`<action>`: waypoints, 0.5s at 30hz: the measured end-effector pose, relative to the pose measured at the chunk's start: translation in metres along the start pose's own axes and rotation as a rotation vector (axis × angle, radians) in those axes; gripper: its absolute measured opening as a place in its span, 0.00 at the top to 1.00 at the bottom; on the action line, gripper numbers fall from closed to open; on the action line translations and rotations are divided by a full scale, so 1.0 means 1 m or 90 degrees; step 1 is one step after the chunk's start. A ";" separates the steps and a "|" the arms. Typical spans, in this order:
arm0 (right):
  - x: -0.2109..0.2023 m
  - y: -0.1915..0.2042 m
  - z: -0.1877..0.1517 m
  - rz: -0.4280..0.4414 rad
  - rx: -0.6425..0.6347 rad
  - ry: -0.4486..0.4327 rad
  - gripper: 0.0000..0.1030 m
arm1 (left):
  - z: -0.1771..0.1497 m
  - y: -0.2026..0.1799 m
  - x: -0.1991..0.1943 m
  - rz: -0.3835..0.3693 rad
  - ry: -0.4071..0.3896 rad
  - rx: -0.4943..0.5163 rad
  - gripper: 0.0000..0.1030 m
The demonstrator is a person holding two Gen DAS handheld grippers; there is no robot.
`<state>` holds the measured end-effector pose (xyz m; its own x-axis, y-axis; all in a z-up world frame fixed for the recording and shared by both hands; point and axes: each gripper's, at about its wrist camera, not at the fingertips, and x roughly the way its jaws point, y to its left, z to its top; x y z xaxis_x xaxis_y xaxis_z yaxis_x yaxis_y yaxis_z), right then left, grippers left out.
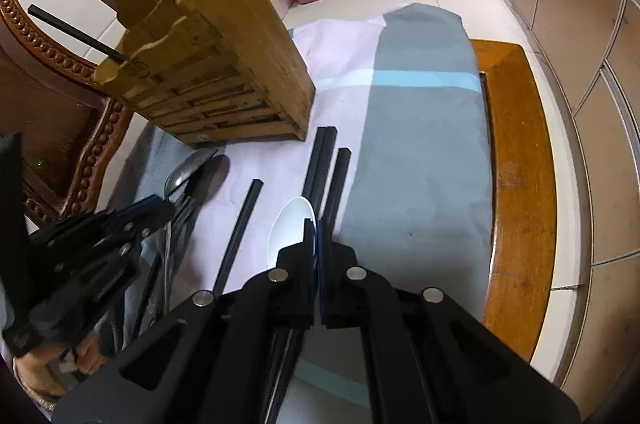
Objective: Organize utensils
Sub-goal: 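Grasp a metal spoon with the left tool while the right tool grasps the white plastic spoon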
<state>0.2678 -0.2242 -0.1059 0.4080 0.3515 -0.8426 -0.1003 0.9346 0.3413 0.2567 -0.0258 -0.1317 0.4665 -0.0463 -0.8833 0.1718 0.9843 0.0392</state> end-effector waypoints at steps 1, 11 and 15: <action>0.000 0.000 0.000 -0.005 0.000 0.003 0.98 | -0.003 -0.003 -0.002 -0.004 0.000 0.008 0.92; -0.003 -0.004 -0.002 0.005 0.013 0.003 0.98 | 0.007 -0.004 -0.011 0.024 -0.006 0.021 0.59; -0.001 -0.009 -0.002 0.012 0.022 0.008 0.98 | 0.014 -0.016 -0.011 0.065 -0.016 0.040 0.55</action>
<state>0.2668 -0.2325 -0.1089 0.3953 0.3700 -0.8407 -0.0758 0.9253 0.3716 0.2608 -0.0436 -0.1157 0.5062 0.0488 -0.8610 0.1755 0.9717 0.1583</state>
